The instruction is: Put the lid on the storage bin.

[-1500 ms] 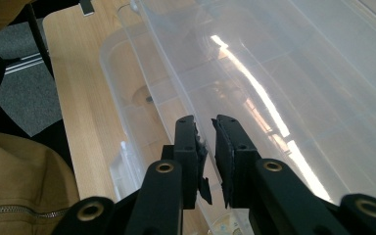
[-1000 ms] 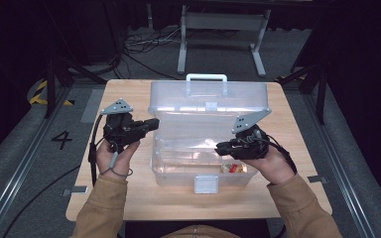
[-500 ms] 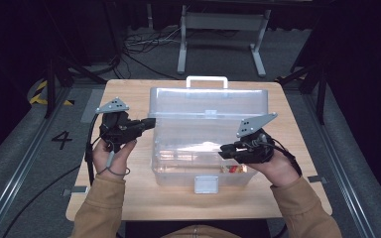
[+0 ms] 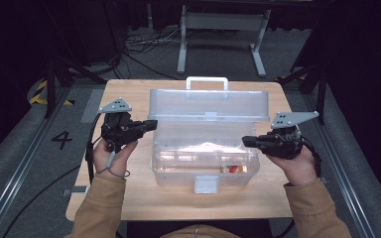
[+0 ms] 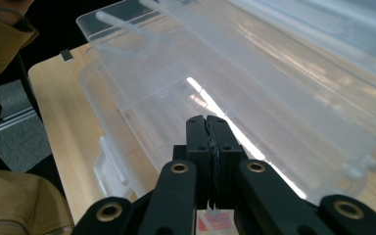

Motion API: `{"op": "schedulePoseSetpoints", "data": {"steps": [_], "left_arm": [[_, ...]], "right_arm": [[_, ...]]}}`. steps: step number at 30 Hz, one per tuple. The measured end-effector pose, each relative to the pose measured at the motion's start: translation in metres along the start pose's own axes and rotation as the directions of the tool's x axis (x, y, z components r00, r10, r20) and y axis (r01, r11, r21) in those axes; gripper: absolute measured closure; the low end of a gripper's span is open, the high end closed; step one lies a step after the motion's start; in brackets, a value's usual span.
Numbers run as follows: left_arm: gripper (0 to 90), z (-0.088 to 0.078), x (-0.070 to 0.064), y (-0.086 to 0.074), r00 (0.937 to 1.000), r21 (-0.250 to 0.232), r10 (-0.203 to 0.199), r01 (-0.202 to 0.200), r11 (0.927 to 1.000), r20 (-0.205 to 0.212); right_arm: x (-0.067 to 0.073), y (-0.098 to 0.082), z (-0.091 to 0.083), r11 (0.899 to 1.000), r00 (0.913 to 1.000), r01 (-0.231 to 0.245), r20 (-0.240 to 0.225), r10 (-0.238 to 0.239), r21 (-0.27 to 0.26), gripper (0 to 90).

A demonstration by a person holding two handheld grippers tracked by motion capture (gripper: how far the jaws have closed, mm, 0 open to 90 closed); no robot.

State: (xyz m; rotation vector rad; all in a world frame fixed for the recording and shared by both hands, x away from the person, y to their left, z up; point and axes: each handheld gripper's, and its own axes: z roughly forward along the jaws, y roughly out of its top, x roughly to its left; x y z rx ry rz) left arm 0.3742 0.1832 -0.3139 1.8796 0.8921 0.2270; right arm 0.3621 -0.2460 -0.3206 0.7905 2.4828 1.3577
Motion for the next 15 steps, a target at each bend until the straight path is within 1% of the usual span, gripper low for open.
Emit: {"op": "schedulePoseSetpoints", "data": {"steps": [1,3,6,8,10,11,13,14,15], "left_arm": [[88.3,0.0,0.0,0.0,1.0,0.004,0.004,-0.004,1.0,0.001],[88.3,-0.001,0.0,-0.001,1.0,0.007,0.002,-0.002,1.0,0.0],[88.3,-0.001,-0.001,-0.001,1.0,0.015,0.007,-0.007,0.9999,-0.002],[88.3,-0.001,-0.001,-0.001,1.0,0.026,0.007,-0.007,0.9996,0.002],[88.4,-0.001,-0.002,-0.001,1.0,0.041,0.008,-0.008,0.9991,0.005],[88.4,-0.001,-0.002,-0.001,1.0,0.041,0.008,-0.008,0.9991,0.005],[88.4,-0.001,-0.001,0.0,0.9999,0.062,0.008,-0.008,0.9981,0.015],[88.4,-0.002,0.0,-0.001,0.9995,0.076,-0.005,0.003,0.9971,0.031],[88.4,-0.002,0.0,-0.001,0.9995,0.076,-0.005,0.003,0.9971,0.031]], "right_arm": [[-0.002,-0.001,-0.002,1.0,1.0,-0.005,0.002,0.005,-0.007,89.5],[-0.008,-0.004,-0.01,1.0,0.9995,-0.017,0.025,0.018,-0.026,89.7],[-0.015,-0.008,-0.018,0.998,0.9984,-0.04,0.039,0.042,-0.045,89.8],[-0.019,-0.01,-0.02,0.997,0.9974,-0.057,0.041,0.059,-0.045,89.8],[-0.021,-0.011,-0.021,0.997,0.9971,-0.064,0.038,0.066,-0.042,89.8],[-0.022,-0.011,-0.022,0.997,0.9969,-0.067,0.04,0.068,-0.038,89.7],[-0.023,-0.012,-0.022,0.997,0.9964,-0.07,0.045,0.072,-0.037,89.8],[-0.024,-0.012,-0.023,0.997,0.9961,-0.075,0.045,0.076,-0.038,89.8],[-0.024,-0.012,-0.023,0.997,0.9961,-0.075,0.045,0.076,-0.038,89.8]]}}
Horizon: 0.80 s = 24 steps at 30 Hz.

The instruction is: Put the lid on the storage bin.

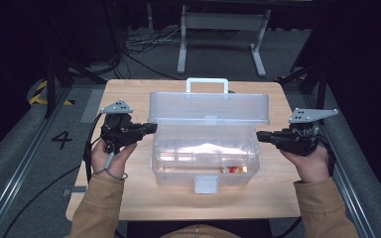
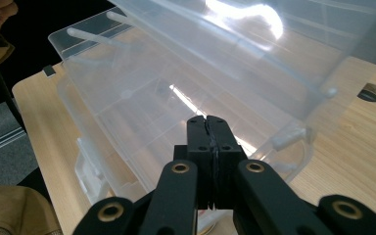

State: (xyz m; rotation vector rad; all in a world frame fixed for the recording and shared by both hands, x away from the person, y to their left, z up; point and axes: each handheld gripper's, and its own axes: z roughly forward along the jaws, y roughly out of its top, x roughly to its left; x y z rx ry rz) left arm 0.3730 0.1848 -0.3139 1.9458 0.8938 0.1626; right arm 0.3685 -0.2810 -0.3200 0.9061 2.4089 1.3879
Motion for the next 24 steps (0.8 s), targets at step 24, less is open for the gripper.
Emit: {"op": "schedulePoseSetpoints", "data": {"steps": [24], "left_arm": [[85.9,0.0016,-0.0015,-0.0041,0.9999,0.172,0.009,-0.011,0.9851,0.013]], "right_arm": [[-0.0082,-0.0011,0.0008,0.99,0.9991,-0.043,0.007,0.043,0.135,89.8]]}}
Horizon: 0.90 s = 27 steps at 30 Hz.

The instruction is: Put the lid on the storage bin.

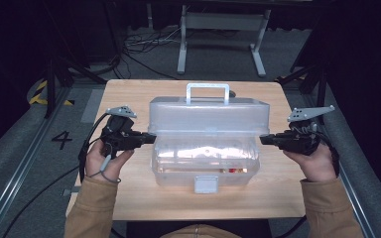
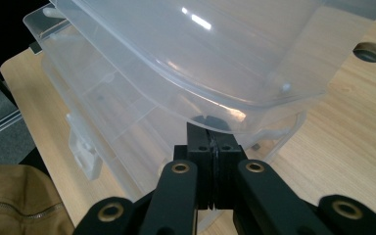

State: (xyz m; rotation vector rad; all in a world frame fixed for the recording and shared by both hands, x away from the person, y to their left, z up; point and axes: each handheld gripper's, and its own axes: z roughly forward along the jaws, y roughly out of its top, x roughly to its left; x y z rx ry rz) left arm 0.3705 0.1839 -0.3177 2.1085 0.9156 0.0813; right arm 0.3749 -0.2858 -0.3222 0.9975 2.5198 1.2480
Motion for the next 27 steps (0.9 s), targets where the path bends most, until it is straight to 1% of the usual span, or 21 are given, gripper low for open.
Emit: {"op": "schedulePoseSetpoints", "data": {"steps": [3,5,10,15,16,18,22,24,26,27], "left_arm": [[85.1,-0.0007,-0.001,0.0,0.9999,0.011,0.011,-0.011,0.9999,-0.011],[85.0,-0.0004,-0.0027,-0.0002,0.9996,0.034,0.019,-0.018,0.9993,-0.021],[85.2,0.0006,-0.004,-0.0006,0.9996,0.067,0.023,-0.022,0.9975,-0.018],[85.5,0.0011,-0.0042,-0.0013,0.9996,0.094,0.025,-0.023,0.9953,-0.016],[85.6,0.0011,-0.0042,-0.0013,0.9996,0.094,0.025,-0.023,0.9953,-0.016],[85.8,0.0018,-0.0044,-0.0015,0.9993,0.114,0.033,-0.031,0.993,-0.015],[85.9,0.0027,-0.0048,-0.002,0.9991,0.129,0.039,-0.037,0.991,-0.013],[85.6,0.0034,-0.0056,-0.0023,0.9975,0.153,0.07,-0.067,0.986,-0.014],[85.7,0.0041,-0.0064,-0.0026,0.9974,0.154,0.07,-0.067,0.9859,-0.015],[85.7,0.0044,-0.0065,-0.0027,0.9971,0.161,0.074,-0.071,0.9844,-0.018]], "right_arm": [[-0.0001,-0.0001,0.0004,1.0,1.0,0.0,-0.005,0.0,0.009,89.7],[0.0002,-0.0003,0.0005,1.0,1.0,0.002,-0.008,-0.002,0.022,89.7],[0.0008,-0.0009,0.0017,0.998,0.9998,0.008,-0.018,-0.007,0.06,89.7],[0.001,-0.0016,0.0028,0.996,0.9996,0.011,-0.025,-0.009,0.092,89.7],[0.001,-0.0016,0.0028,0.996,0.9996,0.011,-0.025,-0.009,0.092,89.7],[0.0004,-0.0021,0.0034,0.994,0.9996,0.017,-0.025,-0.015,0.112,89.7],[0.0003,-0.0028,0.004,0.992,0.9995,0.018,-0.027,-0.015,0.128,89.7],[0.0006,-0.0033,0.0043,0.989,0.9995,0.021,-0.028,-0.017,0.144,89.6],[0.0008,-0.0035,0.0046,0.989,0.9995,0.022,-0.027,-0.018,0.149,89.6],[0.0009,-0.0037,0.0049,0.988,0.9994,0.023,-0.031,-0.018,0.154,89.6]]}}
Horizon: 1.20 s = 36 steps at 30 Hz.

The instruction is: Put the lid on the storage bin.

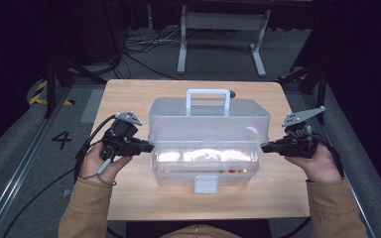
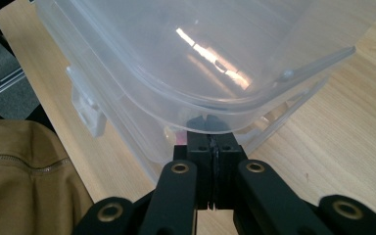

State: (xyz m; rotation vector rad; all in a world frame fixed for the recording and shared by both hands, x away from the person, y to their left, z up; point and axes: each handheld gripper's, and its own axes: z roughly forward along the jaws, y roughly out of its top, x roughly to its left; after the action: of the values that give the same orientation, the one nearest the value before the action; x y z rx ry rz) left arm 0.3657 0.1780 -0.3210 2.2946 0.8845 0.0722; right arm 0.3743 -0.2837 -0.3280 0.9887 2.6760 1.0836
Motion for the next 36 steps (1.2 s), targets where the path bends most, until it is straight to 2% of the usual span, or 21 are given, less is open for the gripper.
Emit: {"op": "schedulePoseSetpoints", "data": {"steps": [6,21,30,36], "left_arm": [[87.0,0.002,0.0,-0.001,0.9995,0.031,0.031,-0.031,0.999,0.0],[86.9,0.005,-0.002,-0.002,0.9982,0.099,0.058,-0.059,0.9933,0.017],[87.0,0.01,-0.004,-0.002,0.997,0.159,0.075,-0.077,0.9843,0.018],[87.0,0.013,-0.004,-0.002,0.9961,0.189,0.087,-0.088,0.978,0.017]], "right_arm": [[0.001,0.0,0.003,0.999,0.9999,0.012,-0.001,-0.012,0.039,89.6],[0.003,-0.002,0.008,0.994,0.9993,0.036,-0.012,-0.035,0.103,89.3],[0.004,-0.003,0.015,0.984,0.9986,0.051,-0.021,-0.048,0.168,88.6],[0.004,-0.003,0.018,0.98,0.9984,0.054,-0.026,-0.05,0.192,88.6]]}}
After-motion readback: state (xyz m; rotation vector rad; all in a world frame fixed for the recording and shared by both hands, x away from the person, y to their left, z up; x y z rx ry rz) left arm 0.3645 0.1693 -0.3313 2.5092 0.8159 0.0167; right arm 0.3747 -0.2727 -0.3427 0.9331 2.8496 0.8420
